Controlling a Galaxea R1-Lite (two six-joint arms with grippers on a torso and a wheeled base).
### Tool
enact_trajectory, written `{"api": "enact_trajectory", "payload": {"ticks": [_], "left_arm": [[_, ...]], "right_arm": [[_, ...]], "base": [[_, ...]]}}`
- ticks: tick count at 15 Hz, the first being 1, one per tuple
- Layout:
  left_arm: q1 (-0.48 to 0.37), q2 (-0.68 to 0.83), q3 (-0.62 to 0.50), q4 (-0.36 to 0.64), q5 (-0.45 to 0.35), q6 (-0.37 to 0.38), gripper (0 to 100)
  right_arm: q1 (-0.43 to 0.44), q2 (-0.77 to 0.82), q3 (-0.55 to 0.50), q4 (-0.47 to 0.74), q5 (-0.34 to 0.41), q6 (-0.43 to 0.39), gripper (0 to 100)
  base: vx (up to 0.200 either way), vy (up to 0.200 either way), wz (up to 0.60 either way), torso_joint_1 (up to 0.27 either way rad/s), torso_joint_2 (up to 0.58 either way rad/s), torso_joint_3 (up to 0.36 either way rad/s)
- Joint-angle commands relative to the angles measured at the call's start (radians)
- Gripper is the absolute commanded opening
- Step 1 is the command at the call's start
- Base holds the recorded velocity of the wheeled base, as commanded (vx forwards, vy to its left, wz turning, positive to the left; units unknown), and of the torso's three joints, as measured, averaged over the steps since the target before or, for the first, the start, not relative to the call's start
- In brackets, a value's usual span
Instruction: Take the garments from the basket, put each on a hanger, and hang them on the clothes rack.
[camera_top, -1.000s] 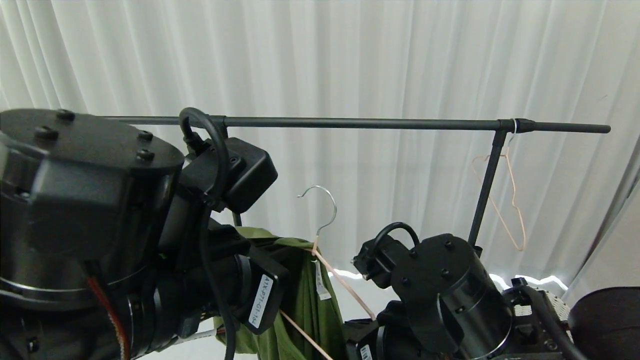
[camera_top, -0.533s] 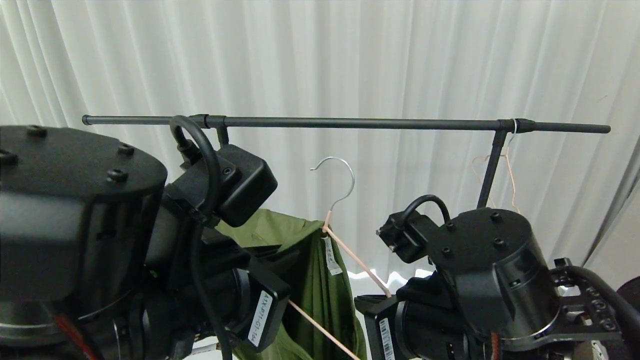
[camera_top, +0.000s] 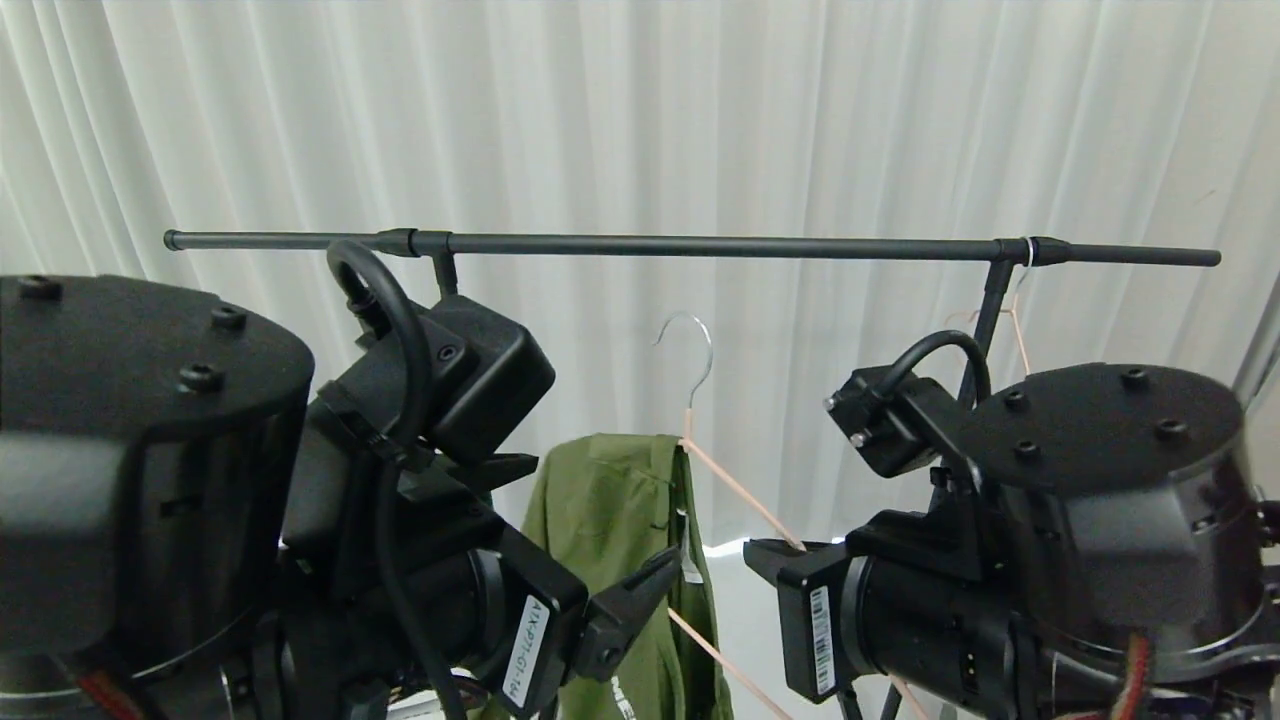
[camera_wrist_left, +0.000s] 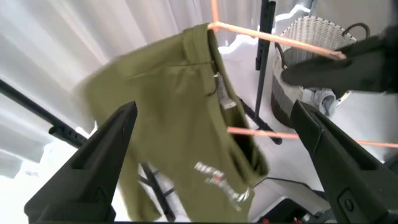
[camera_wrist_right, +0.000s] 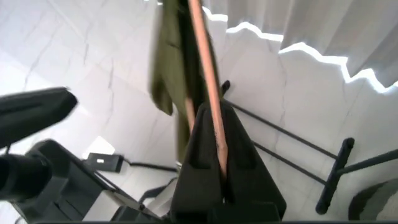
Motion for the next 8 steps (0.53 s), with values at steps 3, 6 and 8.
{"api": "enact_trajectory", "payload": {"ticks": [3, 6, 8], "left_arm": [[0.030, -0.043, 0.065, -0.031, 0.001, 0.003, 100], [0.138, -0.066, 0.082, -0.034, -0.002, 0.007, 100], [0.188, -0.086, 0.082, -0.034, -0.009, 0.037, 100]], "right_arm": [[0.000, -0.066, 0.034, -0.079, -0.001, -0.032, 0], [0.003, -0.129, 0.135, -0.200, 0.001, -0.115, 0], [0.005, -0.171, 0.239, -0.308, 0.004, -0.132, 0]], "base": [[0.000, 0.000, 0.00, 0.000, 0.00, 0.000], [0.000, 0.000, 0.00, 0.000, 0.00, 0.000], [0.000, 0.000, 0.00, 0.000, 0.00, 0.000]]}}
